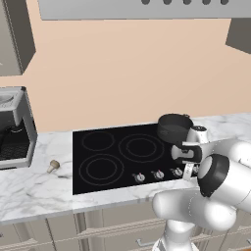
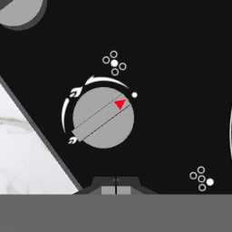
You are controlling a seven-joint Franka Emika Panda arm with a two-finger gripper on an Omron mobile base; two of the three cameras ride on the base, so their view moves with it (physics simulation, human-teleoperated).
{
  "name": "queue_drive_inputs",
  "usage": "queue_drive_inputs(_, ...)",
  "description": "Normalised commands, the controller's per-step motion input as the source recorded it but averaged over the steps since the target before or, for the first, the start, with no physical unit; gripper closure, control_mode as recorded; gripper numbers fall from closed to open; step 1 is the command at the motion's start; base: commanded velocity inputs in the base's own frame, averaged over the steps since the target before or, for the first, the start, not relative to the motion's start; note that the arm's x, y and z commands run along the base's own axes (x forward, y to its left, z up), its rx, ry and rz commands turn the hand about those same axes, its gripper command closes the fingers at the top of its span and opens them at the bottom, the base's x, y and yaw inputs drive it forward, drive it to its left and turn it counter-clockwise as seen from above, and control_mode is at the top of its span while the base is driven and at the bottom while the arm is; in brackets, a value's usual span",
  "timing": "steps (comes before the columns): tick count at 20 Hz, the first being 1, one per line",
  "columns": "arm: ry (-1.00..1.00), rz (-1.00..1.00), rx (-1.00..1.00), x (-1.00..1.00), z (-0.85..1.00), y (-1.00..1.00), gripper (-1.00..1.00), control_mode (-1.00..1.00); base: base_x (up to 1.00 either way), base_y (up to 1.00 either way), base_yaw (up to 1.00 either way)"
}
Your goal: Turn on the burner for the pot on the stove. Wait thirty seconds for the pot to heat up. Then add the mushroom to the pot.
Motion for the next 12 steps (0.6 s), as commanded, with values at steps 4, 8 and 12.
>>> queue_drive_inputs(4,0.0,0.0,0.0,0.0,0.0,0.0,1.0,-1.0,0.0,0.0,0.0)
queue_drive_inputs(8,0.0,0.0,0.0,0.0,0.0,0.0,1.0,-1.0,0.0,0.0,0.0)
queue_drive_inputs(12,0.0,0.0,0.0,0.0,0.0,0.0,1.0,-1.0,0.0,0.0,0.0)
